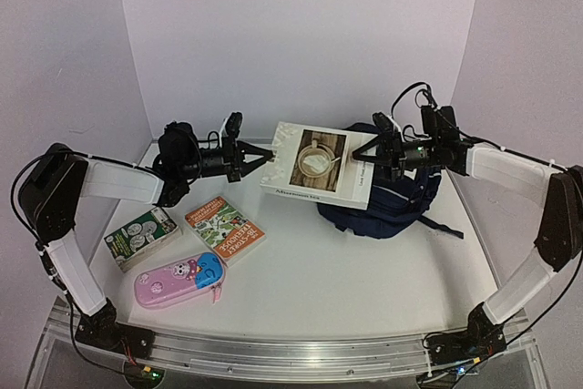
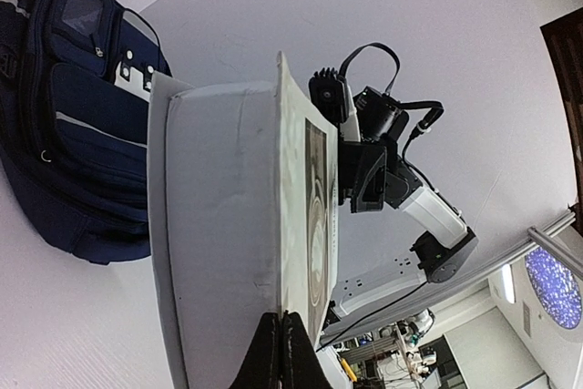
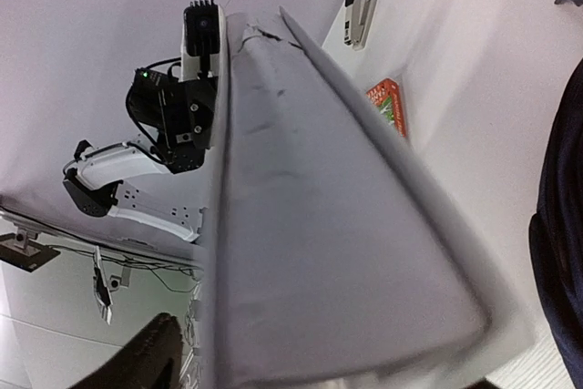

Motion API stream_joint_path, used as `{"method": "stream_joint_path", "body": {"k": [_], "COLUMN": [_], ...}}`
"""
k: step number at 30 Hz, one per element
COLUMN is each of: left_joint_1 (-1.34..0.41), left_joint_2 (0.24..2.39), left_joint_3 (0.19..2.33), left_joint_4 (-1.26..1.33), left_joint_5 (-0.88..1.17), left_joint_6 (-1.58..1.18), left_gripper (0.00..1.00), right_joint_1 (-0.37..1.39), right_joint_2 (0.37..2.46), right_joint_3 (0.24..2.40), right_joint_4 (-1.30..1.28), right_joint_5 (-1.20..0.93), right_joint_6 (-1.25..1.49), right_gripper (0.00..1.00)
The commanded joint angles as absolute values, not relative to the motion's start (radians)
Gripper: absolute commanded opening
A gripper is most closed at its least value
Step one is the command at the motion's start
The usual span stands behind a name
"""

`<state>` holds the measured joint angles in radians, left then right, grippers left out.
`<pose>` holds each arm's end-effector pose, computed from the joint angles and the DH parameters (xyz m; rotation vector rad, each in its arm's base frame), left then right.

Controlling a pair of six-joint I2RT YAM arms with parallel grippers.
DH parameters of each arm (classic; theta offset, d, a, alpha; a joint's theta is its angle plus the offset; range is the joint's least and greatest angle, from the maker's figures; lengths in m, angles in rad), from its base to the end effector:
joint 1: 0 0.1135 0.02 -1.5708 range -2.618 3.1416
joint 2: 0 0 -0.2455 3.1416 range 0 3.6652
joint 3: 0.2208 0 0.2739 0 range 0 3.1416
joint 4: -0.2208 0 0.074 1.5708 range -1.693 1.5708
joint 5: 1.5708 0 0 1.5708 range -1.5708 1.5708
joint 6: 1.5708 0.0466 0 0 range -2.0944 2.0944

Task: Pack the student bag
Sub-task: Pick up the book from the center of the board.

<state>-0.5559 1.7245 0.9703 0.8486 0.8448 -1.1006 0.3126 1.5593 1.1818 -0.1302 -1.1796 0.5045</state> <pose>0.3196 -0.2396 0.2267 0.3451 1.8289 -1.8584 0.3368 0.1541 0.2716 -0.5938 2.0732 1.7013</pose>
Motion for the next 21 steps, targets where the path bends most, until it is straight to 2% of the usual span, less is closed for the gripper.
{"method": "stream_joint_path", "body": {"k": [1,3,5,9,14,16,21], "left_joint_1": [-0.570,-0.573,-0.574,-0.574,-0.570,-0.568,-0.569], "left_joint_2": [1.724,1.724,1.719,1.659,1.539,1.515,1.531], "left_joint_3": [1.029,1.029,1.024,1.015,1.031,1.049,1.040], "left_joint_4": [0.907,0.906,0.906,0.759,0.385,0.258,0.280], "left_joint_5": [0.854,0.857,0.858,0.851,0.766,0.762,0.920], "left_joint_6": [-1.094,-1.090,-1.087,-0.985,-0.753,-0.688,-0.690], "left_gripper": [0.00,0.00,0.06,0.46,0.86,0.98,1.00], "right_joint_1": [0.319,0.319,0.317,0.312,0.308,0.308,0.309], "right_joint_2": [1.519,1.513,1.506,1.486,1.444,1.431,1.416], "right_joint_3": [1.177,1.178,1.179,1.187,1.184,1.182,1.155], "right_joint_4": [-0.075,-0.076,-0.077,-0.077,-0.077,-0.078,-0.080], "right_joint_5": [-1.221,-1.228,-1.238,-1.254,-1.289,-1.302,-1.328], "right_joint_6": [0.532,0.537,0.537,0.538,0.542,0.545,0.541], "right_gripper": [0.64,0.55,0.44,0.31,0.29,0.28,0.28]}}
